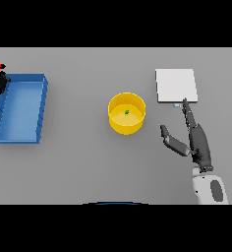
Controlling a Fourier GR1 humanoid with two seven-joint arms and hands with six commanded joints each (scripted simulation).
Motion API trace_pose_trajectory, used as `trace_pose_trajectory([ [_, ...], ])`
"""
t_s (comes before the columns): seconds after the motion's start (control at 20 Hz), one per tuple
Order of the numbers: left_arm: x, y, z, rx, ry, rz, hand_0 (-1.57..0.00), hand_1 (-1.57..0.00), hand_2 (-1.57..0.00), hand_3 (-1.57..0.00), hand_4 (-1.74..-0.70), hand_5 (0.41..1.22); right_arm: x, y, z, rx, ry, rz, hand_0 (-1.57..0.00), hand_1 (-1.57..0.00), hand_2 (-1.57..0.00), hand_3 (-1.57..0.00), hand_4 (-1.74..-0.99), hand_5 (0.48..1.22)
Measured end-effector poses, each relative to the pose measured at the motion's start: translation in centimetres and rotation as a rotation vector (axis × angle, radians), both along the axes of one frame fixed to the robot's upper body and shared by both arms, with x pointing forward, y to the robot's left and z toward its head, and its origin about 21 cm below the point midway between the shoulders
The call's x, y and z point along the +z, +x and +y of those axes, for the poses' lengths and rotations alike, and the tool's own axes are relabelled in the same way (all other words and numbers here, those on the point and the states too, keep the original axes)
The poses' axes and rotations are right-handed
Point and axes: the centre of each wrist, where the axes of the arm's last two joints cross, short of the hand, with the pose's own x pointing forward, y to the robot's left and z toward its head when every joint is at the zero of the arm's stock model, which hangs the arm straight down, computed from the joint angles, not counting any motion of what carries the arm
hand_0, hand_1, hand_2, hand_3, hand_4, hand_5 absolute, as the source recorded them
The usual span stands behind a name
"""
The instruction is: Pick up the red beaker and tilt it to pour out 1 green nut into yellow bowl. Pick up the yellow bowl and place it on the metallic measuring scale.
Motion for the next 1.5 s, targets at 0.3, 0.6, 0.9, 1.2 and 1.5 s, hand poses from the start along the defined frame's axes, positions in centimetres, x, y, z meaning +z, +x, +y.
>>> trace_pose_trajectory([
  [0.3,-1.4,-1.0,-0.3,-0.015,0.025,0.094,-1.56,-1.45,-1.43,-1.36,-1.37,0.830,-0.4,-0.7,0.2,-0.008,-0.001,0.002,0.00,0.00,0.00,0.00,-1.192,0.663],
  [0.6,0.1,-2.2,0.0,-0.176,-0.010,0.270,-0.48,-0.39,-0.39,-0.37,-0.88,0.710,-0.5,-0.8,0.2,-0.012,-0.006,0.012,0.00,0.00,0.00,0.00,-1.184,0.667],
  [0.9,0.3,-2.0,0.4,-0.203,-0.042,0.262,-0.12,-0.10,-0.10,-0.10,-0.79,0.674,0.1,-1.0,0.5,-0.010,0.000,0.027,0.00,0.00,0.00,0.00,-1.193,0.660],
  [1.2,0.4,-1.4,0.0,-0.222,-0.061,0.180,-0.03,-0.03,-0.03,-0.02,-0.78,0.679,0.4,-0.3,1.2,0.037,-0.098,0.016,0.00,0.00,0.00,0.00,-1.162,0.694],
  [1.5,0.0,-1.5,-0.3,-0.218,-0.076,0.183,-0.01,-0.01,-0.01,-0.01,-0.79,0.709,3.3,3.2,0.7,0.241,-0.333,-0.020,0.00,0.00,0.00,0.00,-1.268,0.691],
])
